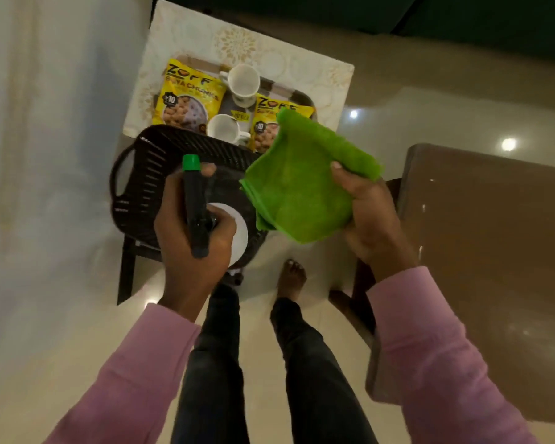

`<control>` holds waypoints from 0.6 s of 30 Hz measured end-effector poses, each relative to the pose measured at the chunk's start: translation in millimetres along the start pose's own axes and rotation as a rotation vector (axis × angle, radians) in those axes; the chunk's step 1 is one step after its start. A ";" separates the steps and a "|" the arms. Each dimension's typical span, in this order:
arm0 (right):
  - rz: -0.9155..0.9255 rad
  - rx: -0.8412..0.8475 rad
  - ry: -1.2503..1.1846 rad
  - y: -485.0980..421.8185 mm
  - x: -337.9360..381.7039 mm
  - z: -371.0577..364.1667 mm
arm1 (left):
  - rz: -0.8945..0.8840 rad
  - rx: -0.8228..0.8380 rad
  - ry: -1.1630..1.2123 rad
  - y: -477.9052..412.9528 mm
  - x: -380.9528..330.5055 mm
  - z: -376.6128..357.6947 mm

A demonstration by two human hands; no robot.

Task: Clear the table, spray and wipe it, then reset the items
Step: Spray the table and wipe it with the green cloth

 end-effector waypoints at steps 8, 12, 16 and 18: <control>0.044 -0.234 0.093 59.8 -42.1 149.4 | 0.133 0.156 0.041 118.4 1.0 -95.0; -0.064 -0.500 0.077 91.3 -81.2 210.0 | 0.222 0.304 0.069 175.9 8.7 -137.3; -0.052 -0.657 0.054 118.8 -104.0 267.0 | 0.239 0.369 0.079 222.1 15.1 -168.1; -0.035 -0.703 0.057 130.2 -111.3 292.3 | 0.242 0.353 0.060 238.1 17.4 -182.8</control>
Point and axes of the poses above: each hand's wrist, its own y-axis away from the middle knuckle, its own z-axis out of the back of the hand, x = y × z, the point moved 1 cm from there along -y, towards the middle knuckle, and after that the axes turned 10 degrees about y, right-handed, at the moved point
